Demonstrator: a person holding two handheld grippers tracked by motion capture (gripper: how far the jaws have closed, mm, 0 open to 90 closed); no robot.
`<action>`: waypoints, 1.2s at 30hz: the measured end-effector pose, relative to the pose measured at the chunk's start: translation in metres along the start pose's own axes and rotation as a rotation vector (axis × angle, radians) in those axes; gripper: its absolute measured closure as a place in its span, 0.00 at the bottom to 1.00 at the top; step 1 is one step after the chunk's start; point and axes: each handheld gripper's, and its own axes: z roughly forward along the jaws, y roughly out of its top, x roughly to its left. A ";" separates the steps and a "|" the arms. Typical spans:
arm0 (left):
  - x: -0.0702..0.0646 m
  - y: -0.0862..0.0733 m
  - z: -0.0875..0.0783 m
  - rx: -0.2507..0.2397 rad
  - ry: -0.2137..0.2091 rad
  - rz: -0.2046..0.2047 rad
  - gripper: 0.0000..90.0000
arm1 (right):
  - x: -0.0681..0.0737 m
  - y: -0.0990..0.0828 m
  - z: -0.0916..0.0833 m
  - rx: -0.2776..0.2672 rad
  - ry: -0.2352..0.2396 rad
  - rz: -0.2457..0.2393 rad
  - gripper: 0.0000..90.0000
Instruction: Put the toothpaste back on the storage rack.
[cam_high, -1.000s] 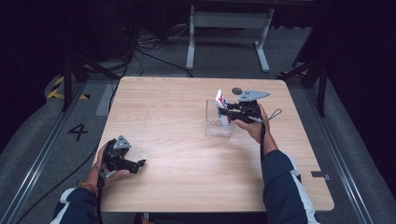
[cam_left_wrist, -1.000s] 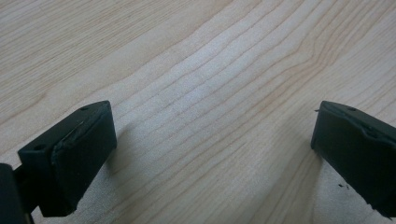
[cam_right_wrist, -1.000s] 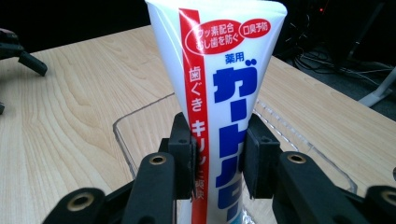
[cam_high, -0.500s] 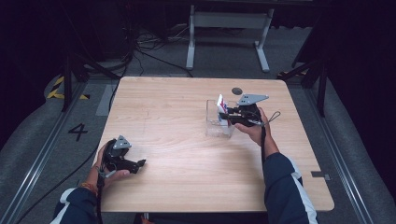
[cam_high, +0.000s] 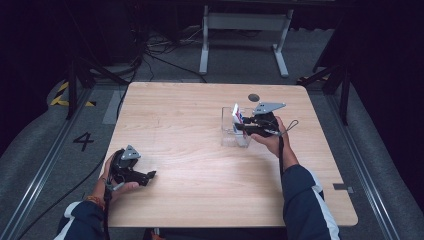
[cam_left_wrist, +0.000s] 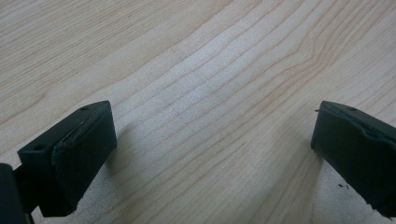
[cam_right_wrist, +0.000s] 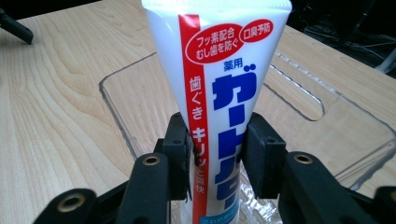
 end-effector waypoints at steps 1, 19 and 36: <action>0.000 0.000 0.000 0.000 0.000 0.000 0.01 | 0.000 0.000 0.000 0.000 0.000 0.000 0.73; 0.000 0.000 0.000 0.000 0.000 0.000 0.01 | 0.002 0.001 0.000 0.005 0.014 0.007 0.64; 0.000 0.000 0.000 0.000 0.000 0.000 0.01 | 0.013 0.010 -0.016 0.086 -0.070 -0.063 0.51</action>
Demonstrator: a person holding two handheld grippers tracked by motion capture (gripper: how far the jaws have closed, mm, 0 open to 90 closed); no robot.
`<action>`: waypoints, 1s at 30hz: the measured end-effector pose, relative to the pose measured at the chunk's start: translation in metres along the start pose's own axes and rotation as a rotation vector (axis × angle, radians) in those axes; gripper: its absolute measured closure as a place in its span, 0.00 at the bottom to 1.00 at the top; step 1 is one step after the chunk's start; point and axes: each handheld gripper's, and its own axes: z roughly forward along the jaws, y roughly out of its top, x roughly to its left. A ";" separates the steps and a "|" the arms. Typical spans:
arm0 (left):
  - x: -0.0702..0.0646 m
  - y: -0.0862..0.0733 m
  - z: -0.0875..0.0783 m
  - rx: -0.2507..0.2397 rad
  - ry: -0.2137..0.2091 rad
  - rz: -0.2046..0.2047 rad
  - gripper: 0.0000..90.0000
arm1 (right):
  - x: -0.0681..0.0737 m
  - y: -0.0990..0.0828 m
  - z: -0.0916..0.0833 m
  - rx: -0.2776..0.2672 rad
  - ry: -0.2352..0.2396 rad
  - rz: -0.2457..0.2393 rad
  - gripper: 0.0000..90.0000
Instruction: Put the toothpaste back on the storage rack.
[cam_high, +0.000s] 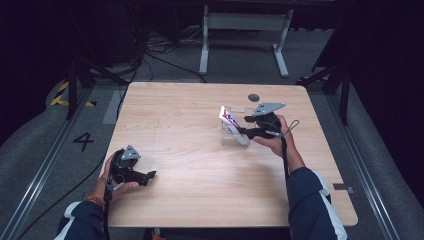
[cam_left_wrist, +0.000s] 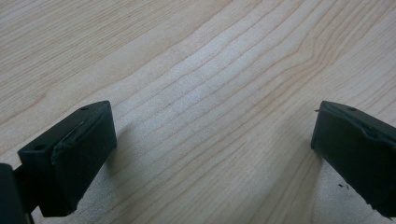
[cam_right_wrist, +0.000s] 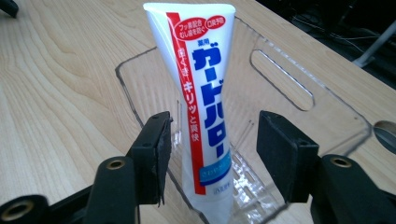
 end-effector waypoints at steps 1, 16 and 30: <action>0.000 0.000 0.000 0.000 0.000 0.000 0.01 | 0.000 0.000 0.000 0.000 0.000 0.000 0.51; 0.000 0.000 0.000 0.001 0.000 0.001 0.01 | 0.012 0.002 -0.028 0.022 -0.046 -0.034 0.45; 0.000 0.000 0.000 0.001 0.000 0.003 0.01 | 0.018 -0.001 -0.043 0.056 -0.083 -0.062 0.41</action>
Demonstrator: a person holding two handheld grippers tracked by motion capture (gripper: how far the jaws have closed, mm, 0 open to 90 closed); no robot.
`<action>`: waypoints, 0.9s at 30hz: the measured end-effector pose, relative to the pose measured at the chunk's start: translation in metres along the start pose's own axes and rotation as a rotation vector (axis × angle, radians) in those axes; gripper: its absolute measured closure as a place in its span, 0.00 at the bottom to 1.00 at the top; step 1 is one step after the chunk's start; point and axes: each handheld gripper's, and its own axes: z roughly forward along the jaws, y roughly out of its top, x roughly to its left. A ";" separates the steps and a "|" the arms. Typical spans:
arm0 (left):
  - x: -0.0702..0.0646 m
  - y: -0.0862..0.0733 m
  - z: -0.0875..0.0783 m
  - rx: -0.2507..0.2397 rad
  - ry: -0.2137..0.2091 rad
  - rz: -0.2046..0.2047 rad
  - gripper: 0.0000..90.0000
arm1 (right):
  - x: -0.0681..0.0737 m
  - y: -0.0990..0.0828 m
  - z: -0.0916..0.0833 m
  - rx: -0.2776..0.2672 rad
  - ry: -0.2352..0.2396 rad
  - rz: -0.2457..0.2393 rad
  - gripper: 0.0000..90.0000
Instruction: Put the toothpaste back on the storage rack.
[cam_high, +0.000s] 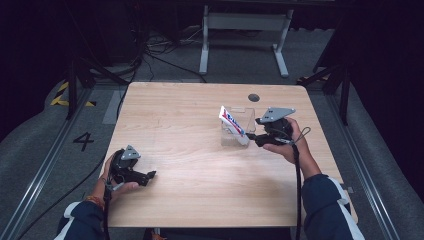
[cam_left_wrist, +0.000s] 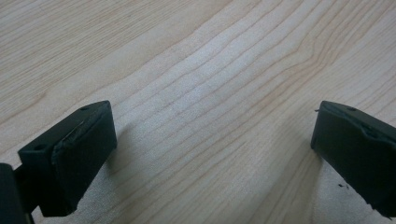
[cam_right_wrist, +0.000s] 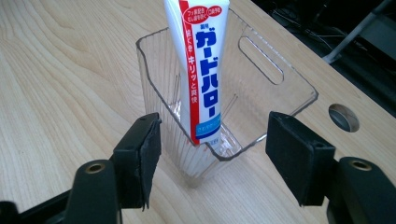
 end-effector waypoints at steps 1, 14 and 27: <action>0.000 0.000 0.000 0.000 0.000 0.000 0.01 | 0.000 -0.001 -0.001 -0.001 -0.003 -0.001 0.40; -0.001 0.000 0.000 -0.003 0.001 -0.009 0.01 | -0.002 -0.017 -0.013 0.037 -0.024 0.004 0.38; -0.001 0.000 0.000 -0.003 0.002 -0.009 0.01 | -0.005 -0.037 -0.024 0.071 -0.056 0.008 0.36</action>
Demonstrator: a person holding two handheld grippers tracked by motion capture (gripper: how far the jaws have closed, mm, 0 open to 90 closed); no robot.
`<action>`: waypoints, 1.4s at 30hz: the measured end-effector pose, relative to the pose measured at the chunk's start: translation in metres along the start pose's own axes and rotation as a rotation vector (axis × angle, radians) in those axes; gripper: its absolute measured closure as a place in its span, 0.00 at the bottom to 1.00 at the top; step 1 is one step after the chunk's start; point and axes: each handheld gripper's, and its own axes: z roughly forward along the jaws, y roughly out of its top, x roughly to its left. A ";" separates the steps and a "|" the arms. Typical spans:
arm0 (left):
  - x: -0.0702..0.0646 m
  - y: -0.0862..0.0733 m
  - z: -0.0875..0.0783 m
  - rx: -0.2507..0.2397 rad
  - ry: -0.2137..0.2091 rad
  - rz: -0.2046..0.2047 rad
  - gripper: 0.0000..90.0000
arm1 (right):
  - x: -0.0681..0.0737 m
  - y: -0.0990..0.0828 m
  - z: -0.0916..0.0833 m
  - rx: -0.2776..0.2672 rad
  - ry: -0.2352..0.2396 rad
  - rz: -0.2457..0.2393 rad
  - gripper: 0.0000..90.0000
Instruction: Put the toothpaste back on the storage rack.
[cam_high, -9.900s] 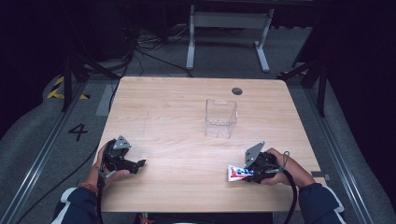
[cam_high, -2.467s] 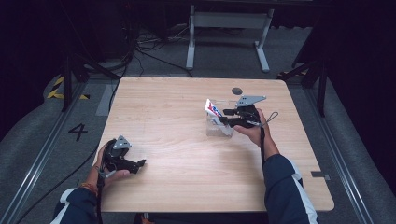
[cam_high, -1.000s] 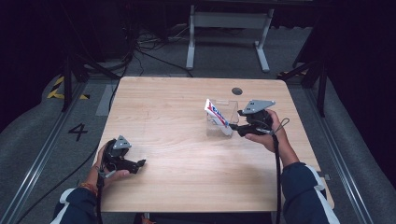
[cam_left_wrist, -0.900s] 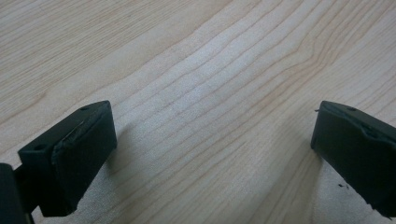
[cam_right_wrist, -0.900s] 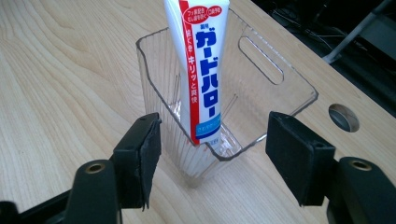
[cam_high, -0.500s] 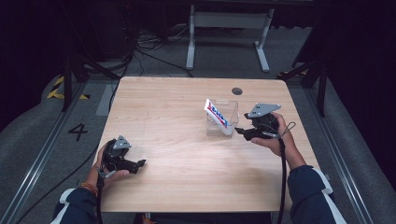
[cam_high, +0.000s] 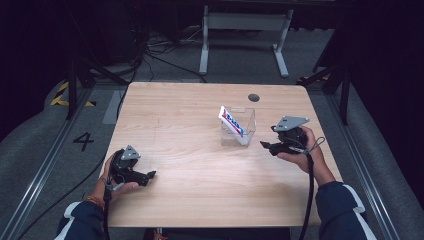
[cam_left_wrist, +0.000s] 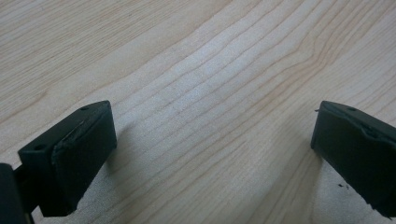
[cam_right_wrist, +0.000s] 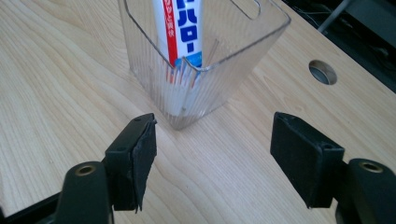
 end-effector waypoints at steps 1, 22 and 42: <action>0.000 0.000 0.000 0.000 0.000 0.000 0.01 | 0.000 -0.003 0.000 0.005 -0.003 0.002 0.36; 0.000 0.000 0.000 0.001 0.002 -0.003 0.01 | 0.004 -0.041 -0.009 0.038 -0.032 0.021 0.33; 0.000 0.000 0.000 0.001 0.002 0.000 0.01 | 0.017 -0.071 -0.015 0.059 -0.055 0.039 0.29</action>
